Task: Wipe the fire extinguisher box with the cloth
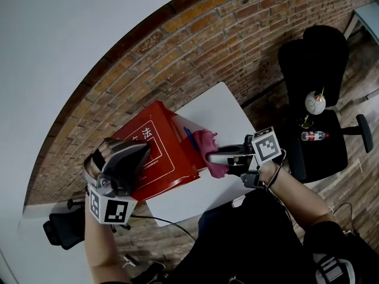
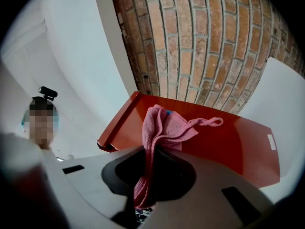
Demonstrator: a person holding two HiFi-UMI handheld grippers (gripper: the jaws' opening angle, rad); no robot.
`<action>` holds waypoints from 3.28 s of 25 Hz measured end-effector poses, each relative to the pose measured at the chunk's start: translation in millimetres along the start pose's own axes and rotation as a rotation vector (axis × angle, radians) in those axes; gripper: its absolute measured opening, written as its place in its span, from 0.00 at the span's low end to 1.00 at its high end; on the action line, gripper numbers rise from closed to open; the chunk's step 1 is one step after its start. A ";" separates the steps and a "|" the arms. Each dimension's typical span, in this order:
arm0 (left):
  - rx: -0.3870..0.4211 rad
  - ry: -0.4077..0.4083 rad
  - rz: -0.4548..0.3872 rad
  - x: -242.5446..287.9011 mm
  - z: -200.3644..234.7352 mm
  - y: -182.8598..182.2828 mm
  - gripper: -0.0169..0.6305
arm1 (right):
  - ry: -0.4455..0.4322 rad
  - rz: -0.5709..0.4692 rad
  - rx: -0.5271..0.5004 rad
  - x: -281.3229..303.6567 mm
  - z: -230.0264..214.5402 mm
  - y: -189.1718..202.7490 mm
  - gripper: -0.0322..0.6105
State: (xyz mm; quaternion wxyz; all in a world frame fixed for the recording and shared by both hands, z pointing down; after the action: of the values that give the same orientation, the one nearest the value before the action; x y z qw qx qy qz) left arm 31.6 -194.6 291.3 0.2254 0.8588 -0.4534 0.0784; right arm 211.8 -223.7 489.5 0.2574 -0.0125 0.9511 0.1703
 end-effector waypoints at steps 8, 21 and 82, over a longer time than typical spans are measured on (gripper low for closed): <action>0.000 -0.001 0.000 0.2 0.0 0.0 0.07 | -0.050 -0.005 -0.016 9.4 15.7 -5.5 0.15; -0.001 -0.003 0.001 -0.3 0.5 -0.7 0.07 | -0.137 -0.013 -0.040 25.9 44.0 -14.8 0.15; 0.007 0.023 0.001 1.5 -3.5 3.7 0.07 | 0.325 -0.827 -0.511 67.5 135.1 110.2 0.15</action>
State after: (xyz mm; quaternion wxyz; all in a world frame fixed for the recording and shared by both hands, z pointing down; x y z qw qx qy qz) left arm 29.7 -195.9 296.1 0.2272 0.8583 -0.4512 0.0900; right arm 206.6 -71.0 381.8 0.1406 -0.4767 0.8223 0.2771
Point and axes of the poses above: the fingertips, and each gripper's own axes: x forward along the fingers, z to its left, y out of its underside, the point moved 7 cm from there along -x, backward along the fingers, and after that the axes turned 12 degrees about -y, right-handed, at the moved point
